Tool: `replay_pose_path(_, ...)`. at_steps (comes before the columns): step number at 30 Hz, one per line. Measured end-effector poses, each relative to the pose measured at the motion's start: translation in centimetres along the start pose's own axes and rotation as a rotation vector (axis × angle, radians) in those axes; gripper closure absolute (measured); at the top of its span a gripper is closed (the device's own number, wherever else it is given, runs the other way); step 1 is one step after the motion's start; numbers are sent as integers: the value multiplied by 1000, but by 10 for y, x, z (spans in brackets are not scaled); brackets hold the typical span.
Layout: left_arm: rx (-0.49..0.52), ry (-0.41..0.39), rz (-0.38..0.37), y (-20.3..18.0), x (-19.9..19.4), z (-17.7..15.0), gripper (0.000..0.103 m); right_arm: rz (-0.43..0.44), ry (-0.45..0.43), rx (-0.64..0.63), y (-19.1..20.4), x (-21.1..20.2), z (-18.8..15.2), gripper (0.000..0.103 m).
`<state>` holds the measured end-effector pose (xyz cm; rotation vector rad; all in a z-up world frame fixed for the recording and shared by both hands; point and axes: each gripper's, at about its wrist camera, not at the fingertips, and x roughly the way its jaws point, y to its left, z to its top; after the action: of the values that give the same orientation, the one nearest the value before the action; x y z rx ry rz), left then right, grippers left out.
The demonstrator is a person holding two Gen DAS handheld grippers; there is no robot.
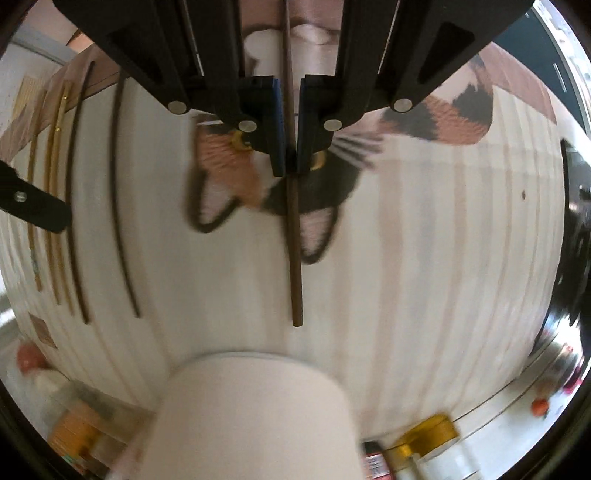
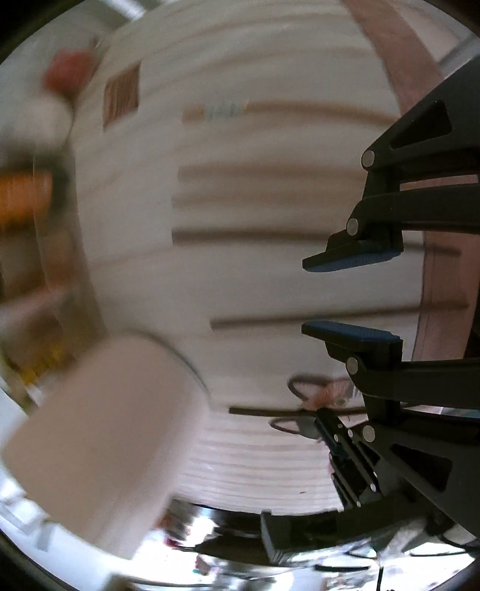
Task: Organize utensils
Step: 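Grasp a dark chopstick with the left tool while the right tool grasps another dark chopstick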
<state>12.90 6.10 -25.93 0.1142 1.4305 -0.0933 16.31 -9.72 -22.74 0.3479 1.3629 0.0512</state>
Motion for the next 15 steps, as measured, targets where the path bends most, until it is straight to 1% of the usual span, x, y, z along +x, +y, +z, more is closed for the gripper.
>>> replay_pose_path(2, -31, 1, 0, 9, 0, -2, 99, -13, 29, -35, 15, 16, 5, 74)
replay_pose_path(4, -54, 1, -8, 20, -2, -7, 99, -51, 65, -85, 29, 31, 7, 74)
replay_pose_path(6, -65, -2, -12, 23, -2, -6, 99, -93, 99, -124, 38, 43, 6, 74)
replay_pose_path(7, -68, -3, -15, 26, -3, -6, 99, -134, 121, -144, 41, 51, 4, 76)
replay_pose_path(8, -72, -3, -18, 28, -4, -5, 99, -154, 110, -160, 43, 52, 2, 89)
replay_pose_path(10, -73, -4, -24, 33, -6, -5, 99, -195, 116, -187, 46, 52, -2, 97)
replay_pose_path(11, -72, -1, -28, 33, -5, -5, 99, -197, 126, -183, 45, 51, -5, 97)
replay_pose_path(14, -70, 0, -41, 61, -12, -2, 98, -206, 151, -184, 41, 47, -12, 97)
replay_pose_path(15, -66, 1, -44, 62, -12, -2, 97, -203, 159, -179, 39, 45, -13, 97)
